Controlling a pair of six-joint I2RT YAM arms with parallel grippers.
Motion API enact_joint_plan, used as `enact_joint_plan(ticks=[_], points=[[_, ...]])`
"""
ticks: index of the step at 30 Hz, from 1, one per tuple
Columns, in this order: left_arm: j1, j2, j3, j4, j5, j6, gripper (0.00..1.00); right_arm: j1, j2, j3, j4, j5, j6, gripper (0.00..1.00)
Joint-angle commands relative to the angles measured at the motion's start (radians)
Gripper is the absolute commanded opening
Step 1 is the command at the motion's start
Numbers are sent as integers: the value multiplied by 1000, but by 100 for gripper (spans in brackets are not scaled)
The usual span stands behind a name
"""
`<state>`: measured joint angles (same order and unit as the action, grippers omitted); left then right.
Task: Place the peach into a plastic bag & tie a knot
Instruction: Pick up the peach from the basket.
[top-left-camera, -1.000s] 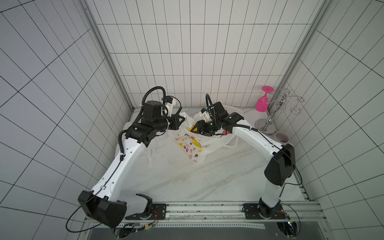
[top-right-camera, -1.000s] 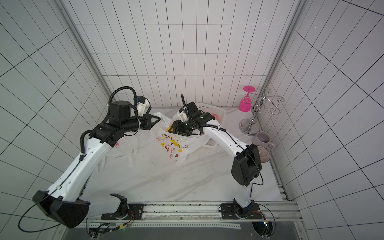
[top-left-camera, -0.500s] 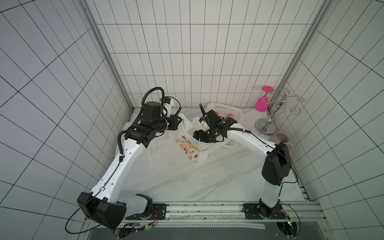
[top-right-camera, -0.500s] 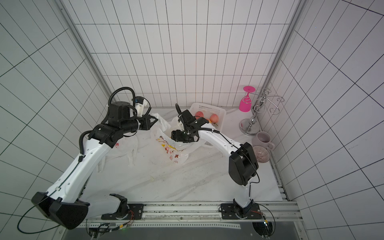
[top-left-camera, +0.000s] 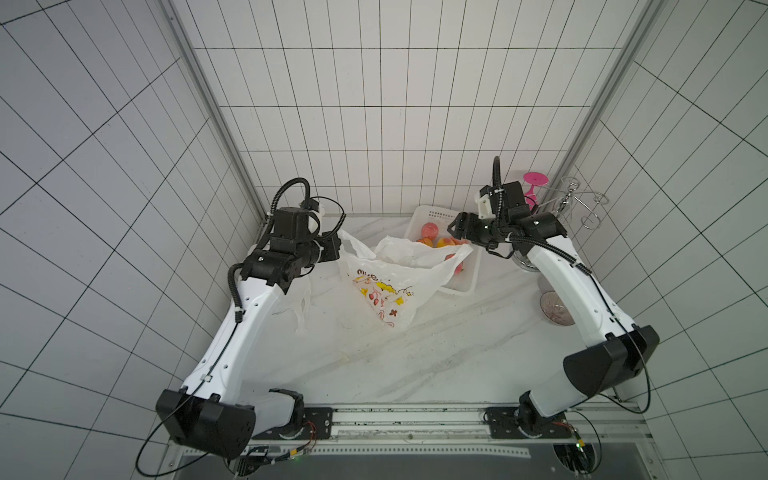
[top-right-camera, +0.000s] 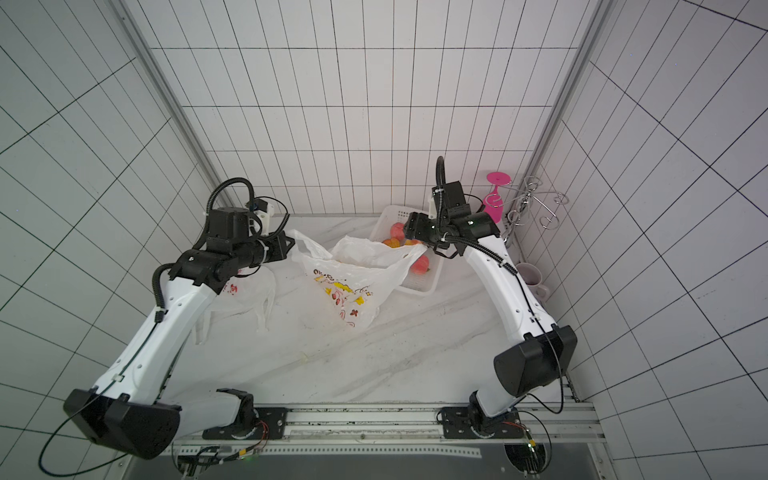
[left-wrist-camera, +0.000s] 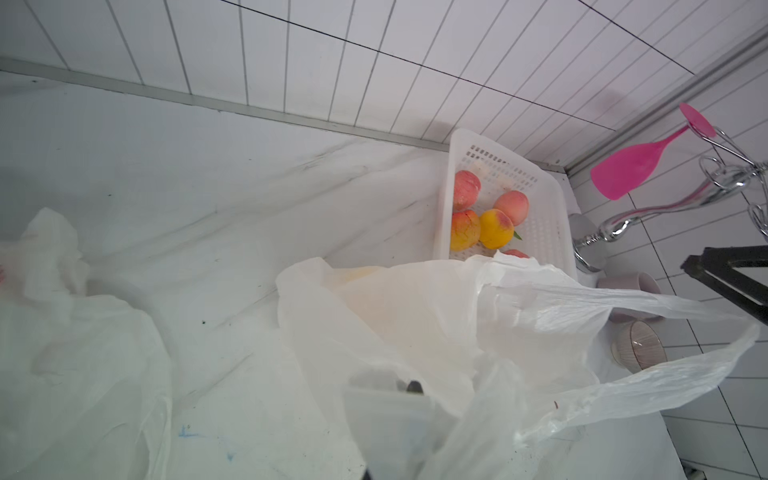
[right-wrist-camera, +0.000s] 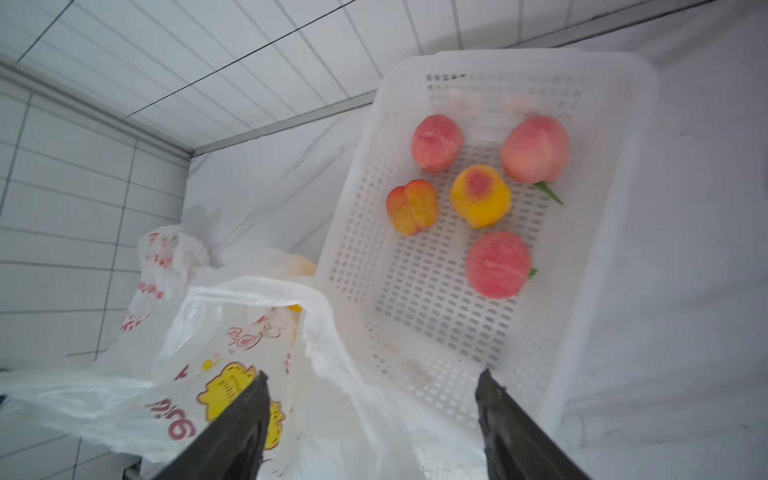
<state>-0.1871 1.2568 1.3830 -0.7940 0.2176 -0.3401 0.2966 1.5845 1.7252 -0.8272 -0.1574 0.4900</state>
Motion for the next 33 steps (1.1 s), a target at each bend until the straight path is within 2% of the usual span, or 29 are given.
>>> enact_joint_plan(ticks=[1, 5, 9, 13, 23, 27, 30, 33], points=[[10, -36, 1, -21, -83, -12, 0, -44, 28, -106, 0, 75, 2, 77], [10, -30, -13, 1, -36, -25, 0, -35, 147, -64, -10, 67, -36, 77], [9, -30, 0, 10, -2, -23, 0, 0, 299, 32, -68, 170, -69, 82], [7, -38, -3, 19, 39, -22, 0, 18, 390, 75, -71, 237, -79, 87], [-26, -31, 11, 41, 51, -28, 0, 27, 606, 196, -95, 295, -86, 87], [-39, -36, 8, 49, 52, -26, 0, 30, 663, 250, -92, 284, -81, 82], [-43, -41, 8, 47, 54, -23, 0, 31, 661, 260, -89, 261, -74, 72], [-44, -49, 5, 43, 47, -13, 0, 31, 598, 219, -54, 221, -69, 58]])
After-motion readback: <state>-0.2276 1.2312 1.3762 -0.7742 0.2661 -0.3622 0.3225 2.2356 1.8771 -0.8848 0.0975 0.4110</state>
